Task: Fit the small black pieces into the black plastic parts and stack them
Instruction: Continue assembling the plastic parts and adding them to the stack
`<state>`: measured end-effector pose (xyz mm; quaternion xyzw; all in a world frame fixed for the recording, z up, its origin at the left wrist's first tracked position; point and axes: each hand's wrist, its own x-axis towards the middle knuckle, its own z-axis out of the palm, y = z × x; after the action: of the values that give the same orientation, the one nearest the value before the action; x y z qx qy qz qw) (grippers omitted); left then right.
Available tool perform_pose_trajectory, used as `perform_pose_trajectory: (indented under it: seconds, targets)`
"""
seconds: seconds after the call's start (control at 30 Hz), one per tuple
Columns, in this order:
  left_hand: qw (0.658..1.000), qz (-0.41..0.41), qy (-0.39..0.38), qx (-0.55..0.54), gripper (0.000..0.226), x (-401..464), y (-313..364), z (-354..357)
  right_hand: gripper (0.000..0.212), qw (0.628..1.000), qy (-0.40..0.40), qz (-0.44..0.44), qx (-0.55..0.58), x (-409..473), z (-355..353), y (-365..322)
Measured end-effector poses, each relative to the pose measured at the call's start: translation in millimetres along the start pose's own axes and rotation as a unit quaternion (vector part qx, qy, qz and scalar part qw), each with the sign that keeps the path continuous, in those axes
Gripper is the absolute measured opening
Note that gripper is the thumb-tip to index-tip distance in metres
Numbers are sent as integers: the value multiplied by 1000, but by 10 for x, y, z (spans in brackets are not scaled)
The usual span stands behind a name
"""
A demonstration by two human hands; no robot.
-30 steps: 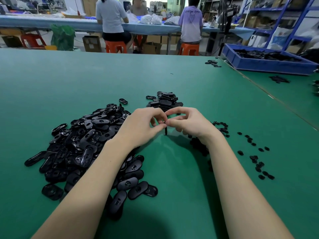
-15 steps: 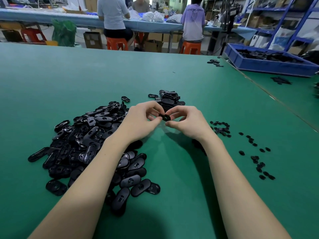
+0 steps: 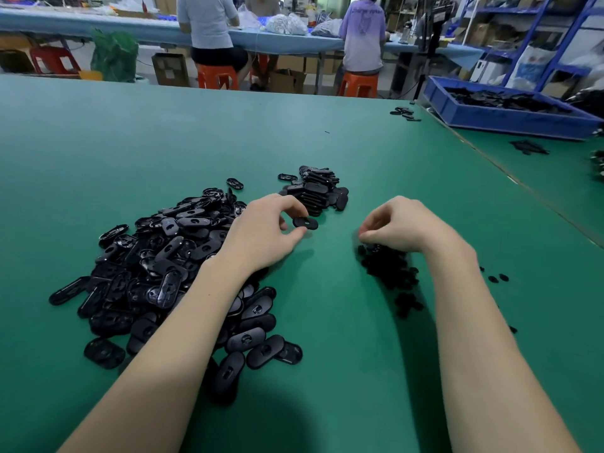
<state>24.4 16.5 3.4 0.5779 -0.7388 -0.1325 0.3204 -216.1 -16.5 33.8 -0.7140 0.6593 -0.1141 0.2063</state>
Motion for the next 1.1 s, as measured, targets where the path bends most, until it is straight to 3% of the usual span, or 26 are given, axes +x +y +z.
perform_pose_trajectory:
  seconds: [0.17, 0.3, 0.7, 1.1]
  targets:
    - [1000, 4, -3, -28, 22, 10, -28, 38, 14, 999, -50, 18, 2, -47, -27, 32]
    - [999, 3, -4, -37, 25, 21, -68, 37, 13, 999, -38, 20, 10, -38, 36, 15]
    - [993, 7, -86, 83, 18, 34, -70, -21, 8, 1000, 0, 27, -3, -4, 85, -1]
    - [996, 7, -73, 59, 20, 11, -73, 8, 9, 999, -11, 17, -34, 7, 98, -88]
